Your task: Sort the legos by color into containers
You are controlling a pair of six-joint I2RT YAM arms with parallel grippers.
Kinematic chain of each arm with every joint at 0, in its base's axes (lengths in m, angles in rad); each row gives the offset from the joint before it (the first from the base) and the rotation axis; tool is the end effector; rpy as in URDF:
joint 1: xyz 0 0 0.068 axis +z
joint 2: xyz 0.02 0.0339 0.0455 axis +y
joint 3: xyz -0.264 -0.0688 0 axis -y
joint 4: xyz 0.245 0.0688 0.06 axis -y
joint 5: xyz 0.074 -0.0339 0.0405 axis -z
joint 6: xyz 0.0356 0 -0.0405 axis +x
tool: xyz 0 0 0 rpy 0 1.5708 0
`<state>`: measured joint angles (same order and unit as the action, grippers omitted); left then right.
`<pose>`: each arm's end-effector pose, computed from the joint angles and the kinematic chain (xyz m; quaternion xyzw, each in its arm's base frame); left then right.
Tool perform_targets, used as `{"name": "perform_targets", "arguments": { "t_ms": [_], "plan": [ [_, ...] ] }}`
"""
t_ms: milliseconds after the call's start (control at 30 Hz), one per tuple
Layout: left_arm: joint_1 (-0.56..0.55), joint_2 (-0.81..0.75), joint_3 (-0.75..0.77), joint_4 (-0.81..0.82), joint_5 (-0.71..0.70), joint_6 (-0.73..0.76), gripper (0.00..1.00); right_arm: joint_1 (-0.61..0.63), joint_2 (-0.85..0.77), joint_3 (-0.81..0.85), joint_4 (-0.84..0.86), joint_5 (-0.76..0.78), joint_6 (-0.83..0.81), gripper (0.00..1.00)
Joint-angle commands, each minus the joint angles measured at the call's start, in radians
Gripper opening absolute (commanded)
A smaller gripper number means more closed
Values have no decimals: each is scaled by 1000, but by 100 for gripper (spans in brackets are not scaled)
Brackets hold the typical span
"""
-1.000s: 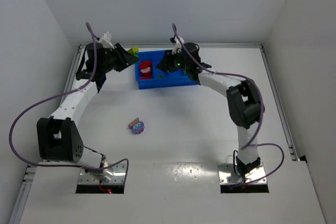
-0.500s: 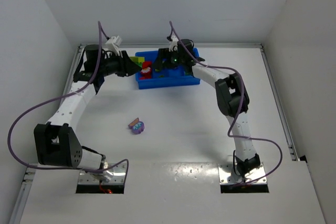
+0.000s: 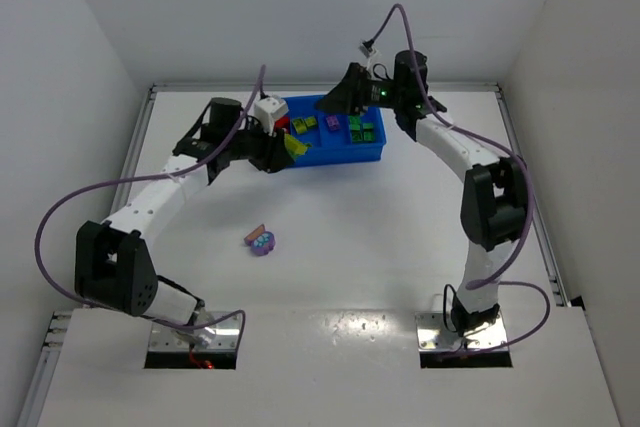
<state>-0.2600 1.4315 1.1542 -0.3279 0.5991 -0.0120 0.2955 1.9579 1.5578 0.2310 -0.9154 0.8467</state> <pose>0.3045 -0.1018 0.3068 0.2406 0.8228 -0.3191 0.4041 0.4347 0.1618 0.3017 -0.0876 0.7373 0.5968 0.3041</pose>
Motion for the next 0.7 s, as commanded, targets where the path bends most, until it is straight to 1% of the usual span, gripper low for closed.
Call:
{"name": "perform_targets", "arguments": {
  "t_ms": [0,67,167,200,267,533,667],
  "plan": [
    [-68,-25,45,-11,-116,125,0,42,-60,-71,19,-140,97,89],
    [-103,-34,45,-20,-163,141,0,54,-70,-97,-5,-125,85,91],
    [-116,-34,67,-20,-209,150,0,65,-80,-108,-68,-73,37,91],
    [-116,-34,76,-20,-222,150,0,65,-80,-108,-114,-45,28,91],
    [-127,-34,87,-20,-245,150,0,65,-80,-108,-159,-34,17,91],
    [-127,-34,114,-20,-257,141,0,88,-80,-119,-179,-43,-27,91],
    [-127,-34,114,-20,-237,141,0,111,-71,-90,-199,-33,-58,91]
  ]
}}
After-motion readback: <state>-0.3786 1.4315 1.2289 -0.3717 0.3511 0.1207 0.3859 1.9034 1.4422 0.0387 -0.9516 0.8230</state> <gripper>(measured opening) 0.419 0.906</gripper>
